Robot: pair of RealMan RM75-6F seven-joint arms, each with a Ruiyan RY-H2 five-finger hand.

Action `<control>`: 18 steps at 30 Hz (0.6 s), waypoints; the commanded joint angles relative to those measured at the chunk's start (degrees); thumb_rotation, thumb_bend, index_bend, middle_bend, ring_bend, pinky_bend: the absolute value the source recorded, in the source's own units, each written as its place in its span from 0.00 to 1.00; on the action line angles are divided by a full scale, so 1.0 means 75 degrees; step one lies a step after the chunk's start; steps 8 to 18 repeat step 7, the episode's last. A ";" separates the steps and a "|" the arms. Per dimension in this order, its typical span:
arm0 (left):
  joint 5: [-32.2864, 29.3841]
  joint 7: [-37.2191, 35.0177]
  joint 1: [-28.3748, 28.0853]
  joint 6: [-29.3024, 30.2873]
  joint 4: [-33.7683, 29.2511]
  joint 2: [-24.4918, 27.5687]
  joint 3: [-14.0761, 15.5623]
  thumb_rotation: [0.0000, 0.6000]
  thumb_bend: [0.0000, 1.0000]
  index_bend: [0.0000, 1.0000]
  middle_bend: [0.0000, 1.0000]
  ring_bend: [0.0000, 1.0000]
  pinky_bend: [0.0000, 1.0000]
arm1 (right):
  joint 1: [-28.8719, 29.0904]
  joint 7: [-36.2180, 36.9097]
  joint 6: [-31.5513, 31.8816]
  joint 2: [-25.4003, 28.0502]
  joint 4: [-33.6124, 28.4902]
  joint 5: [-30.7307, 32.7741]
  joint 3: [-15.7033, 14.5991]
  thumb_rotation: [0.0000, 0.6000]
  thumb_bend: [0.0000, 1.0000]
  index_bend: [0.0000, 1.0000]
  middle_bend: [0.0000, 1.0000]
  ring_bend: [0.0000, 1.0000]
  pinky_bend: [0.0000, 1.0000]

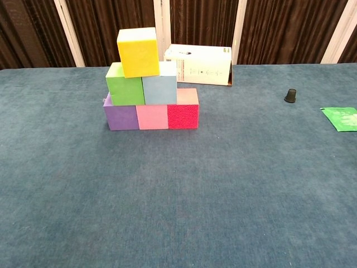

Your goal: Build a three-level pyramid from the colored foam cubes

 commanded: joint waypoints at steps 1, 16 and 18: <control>0.0118 0.0027 0.0042 0.0072 0.0011 0.0007 0.0073 1.00 0.26 0.13 0.00 0.00 0.00 | -0.0271 -0.0093 0.0260 -0.0208 0.0230 -0.0163 -0.0135 1.00 0.34 0.08 0.03 0.00 0.00; 0.0117 0.0214 0.0093 0.0038 -0.0096 0.0056 0.0175 1.00 0.26 0.13 0.00 0.00 0.00 | -0.0460 -0.0200 0.0500 -0.0255 0.0244 -0.0353 -0.0100 1.00 0.34 0.07 0.03 0.00 0.00; 0.0117 0.0214 0.0093 0.0038 -0.0096 0.0056 0.0175 1.00 0.26 0.13 0.00 0.00 0.00 | -0.0460 -0.0200 0.0500 -0.0255 0.0244 -0.0353 -0.0100 1.00 0.34 0.07 0.03 0.00 0.00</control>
